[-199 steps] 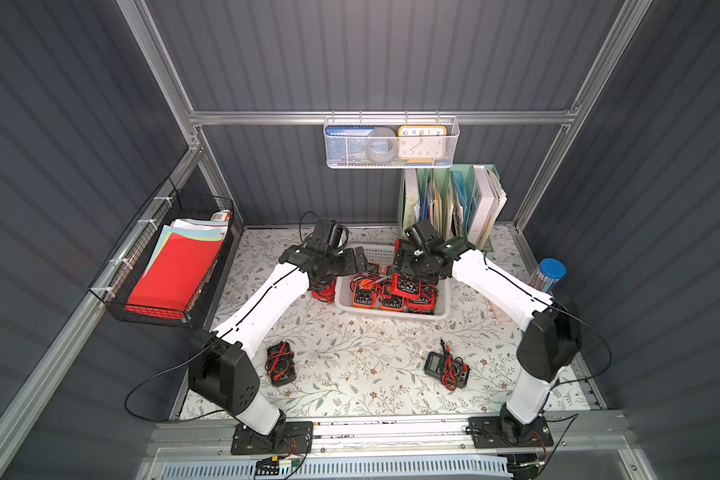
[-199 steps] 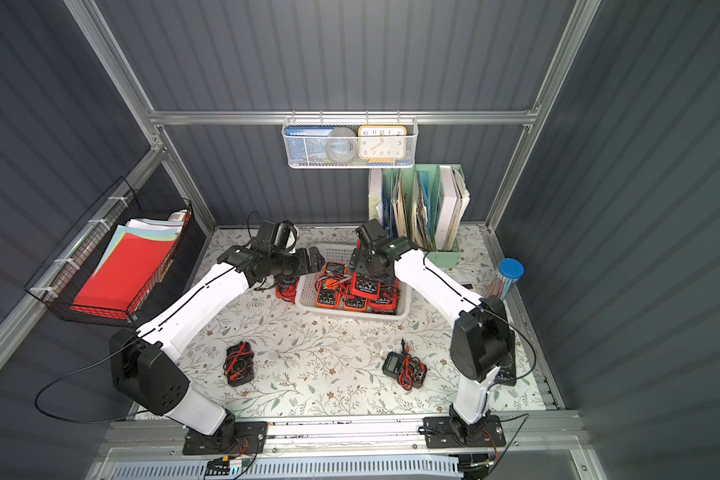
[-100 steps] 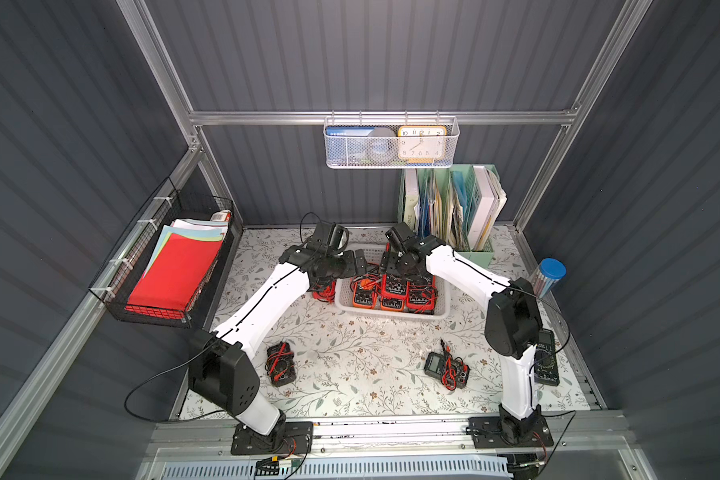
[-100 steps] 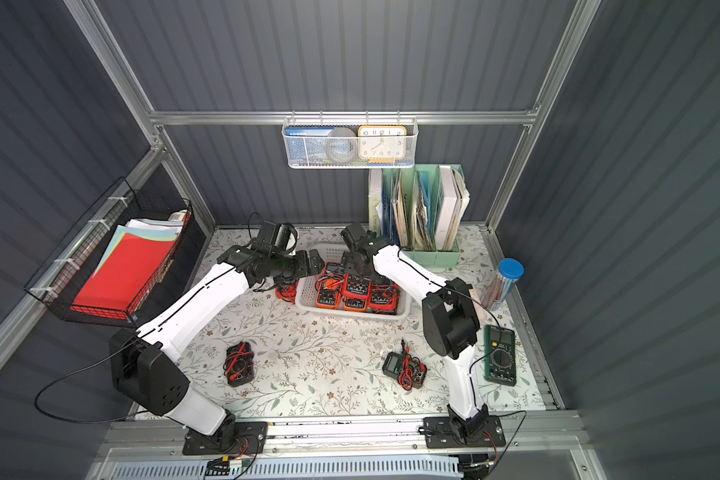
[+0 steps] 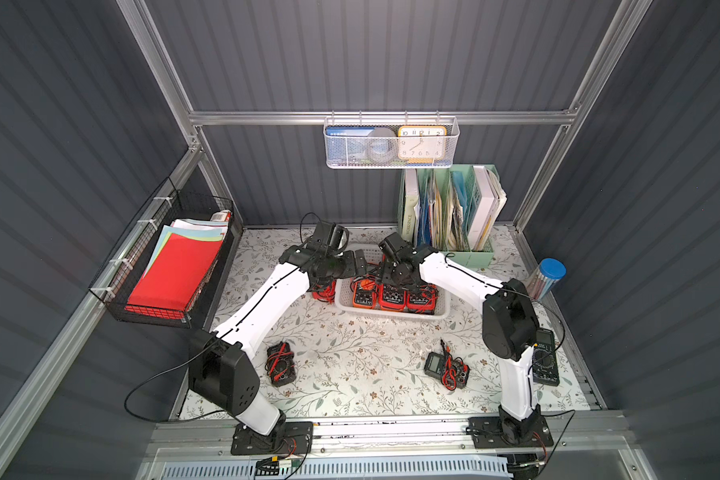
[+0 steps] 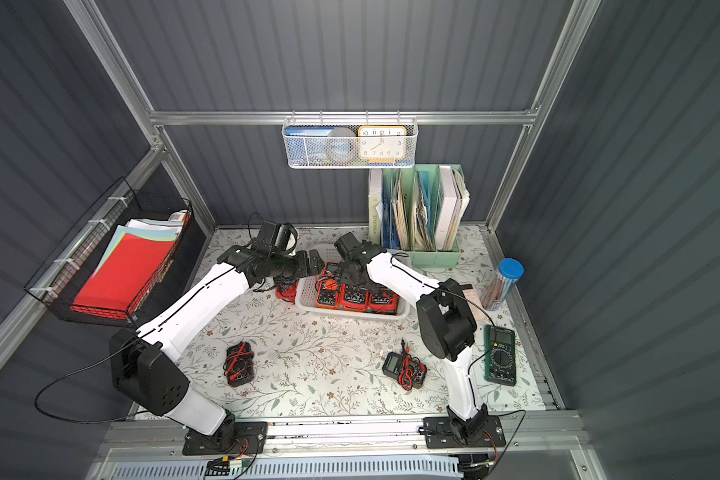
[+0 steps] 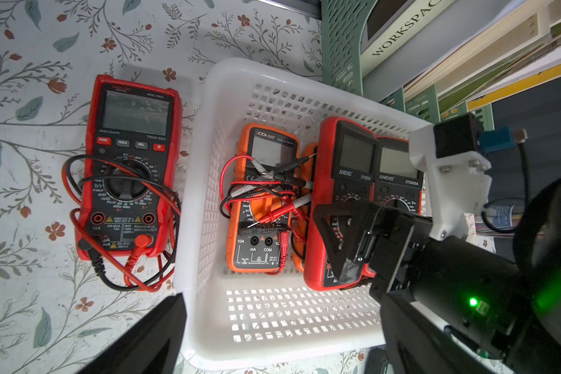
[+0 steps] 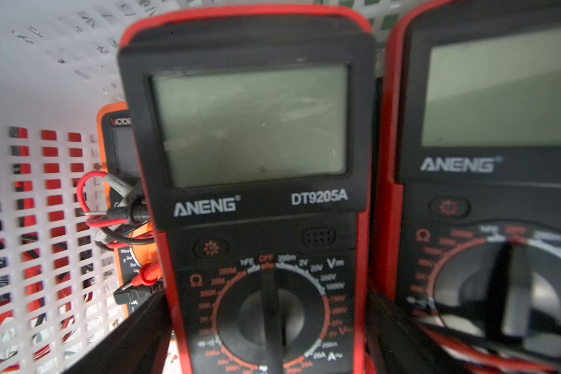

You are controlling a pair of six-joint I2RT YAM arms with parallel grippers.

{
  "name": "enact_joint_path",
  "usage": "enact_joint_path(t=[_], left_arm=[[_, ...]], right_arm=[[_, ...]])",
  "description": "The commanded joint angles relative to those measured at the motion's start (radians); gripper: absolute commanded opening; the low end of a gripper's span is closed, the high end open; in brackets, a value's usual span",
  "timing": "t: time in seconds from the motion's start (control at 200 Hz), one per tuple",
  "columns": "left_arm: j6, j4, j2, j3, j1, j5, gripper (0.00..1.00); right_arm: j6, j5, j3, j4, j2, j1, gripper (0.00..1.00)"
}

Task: Put the multimeter into the basket
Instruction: Place the multimeter in the basket.

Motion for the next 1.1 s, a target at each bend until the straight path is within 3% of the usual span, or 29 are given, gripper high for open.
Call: enact_joint_path(t=[0.0, 0.18, 0.305, 0.84, 1.096], left_arm=[[-0.004, -0.011, -0.004, 0.009, 0.001, 0.010, 0.99], [0.000, -0.023, -0.004, 0.019, 0.003, -0.010, 0.99], [0.009, -0.039, 0.002, 0.036, 0.005, -0.023, 0.99], [0.025, -0.075, 0.007, 0.053, 0.026, -0.086, 0.99], [0.079, -0.107, 0.054, 0.048, 0.172, -0.098, 0.99]], right_arm=[[0.025, 0.032, -0.022, -0.028, -0.035, -0.002, 0.77], [0.027, 0.055, 0.007, -0.058, -0.039, -0.001, 0.94], [0.027, 0.060, 0.018, -0.067, -0.043, -0.001, 0.99], [0.010, 0.001, -0.009, -0.006, -0.130, 0.001, 0.99], [0.010, -0.072, -0.095, 0.063, -0.258, 0.001, 0.99]])
